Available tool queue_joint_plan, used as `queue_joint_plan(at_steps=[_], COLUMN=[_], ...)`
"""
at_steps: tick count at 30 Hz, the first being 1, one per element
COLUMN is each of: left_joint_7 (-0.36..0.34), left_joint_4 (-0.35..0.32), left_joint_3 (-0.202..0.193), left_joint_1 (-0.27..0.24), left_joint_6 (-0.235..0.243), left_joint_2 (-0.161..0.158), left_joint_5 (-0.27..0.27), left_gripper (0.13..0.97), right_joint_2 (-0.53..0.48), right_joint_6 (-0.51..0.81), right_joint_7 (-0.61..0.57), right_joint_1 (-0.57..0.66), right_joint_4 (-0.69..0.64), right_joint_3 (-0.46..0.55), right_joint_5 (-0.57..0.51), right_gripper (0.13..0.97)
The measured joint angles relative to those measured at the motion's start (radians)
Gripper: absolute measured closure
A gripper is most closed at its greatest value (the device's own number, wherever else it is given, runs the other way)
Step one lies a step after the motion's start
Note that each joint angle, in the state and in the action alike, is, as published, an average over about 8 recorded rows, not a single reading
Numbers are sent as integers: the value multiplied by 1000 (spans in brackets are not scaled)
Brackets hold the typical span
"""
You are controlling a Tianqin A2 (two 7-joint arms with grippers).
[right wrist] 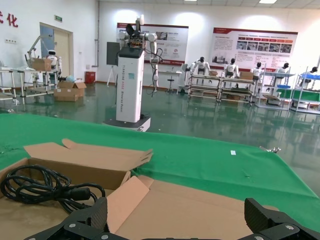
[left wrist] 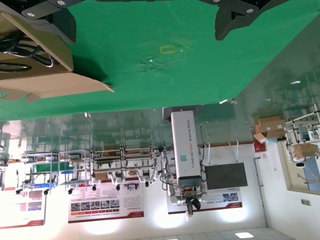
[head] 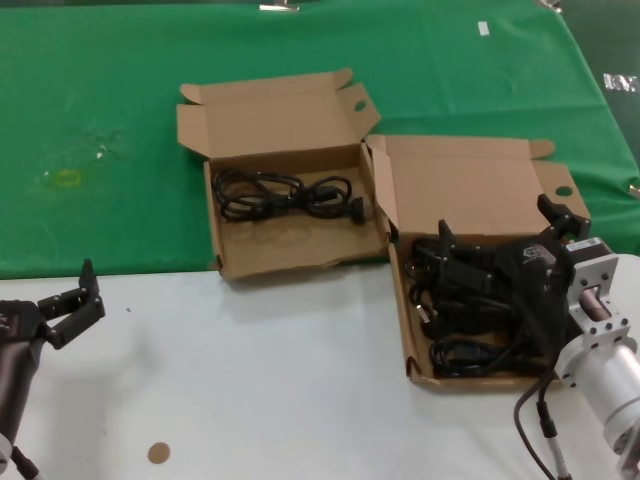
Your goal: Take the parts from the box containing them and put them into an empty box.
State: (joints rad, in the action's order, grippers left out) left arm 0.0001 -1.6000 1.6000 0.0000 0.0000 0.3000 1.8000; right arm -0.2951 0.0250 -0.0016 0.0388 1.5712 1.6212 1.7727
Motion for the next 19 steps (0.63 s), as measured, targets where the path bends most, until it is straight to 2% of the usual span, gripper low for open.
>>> queue_joint_plan(at_steps=[19], left_joint_7=[0], left_joint_4=[0], left_joint_3=[0], left_joint_1=[0], left_joint_6=[0], left_joint_2=[0], left_joint_5=[0], left_gripper=[132], right_joint_2=[0], right_joint_6=[0], right_joint_7=[0], right_joint_1=[0], right_joint_4=[0], right_joint_3=[0], right_joint_5=[0], right_gripper=[129])
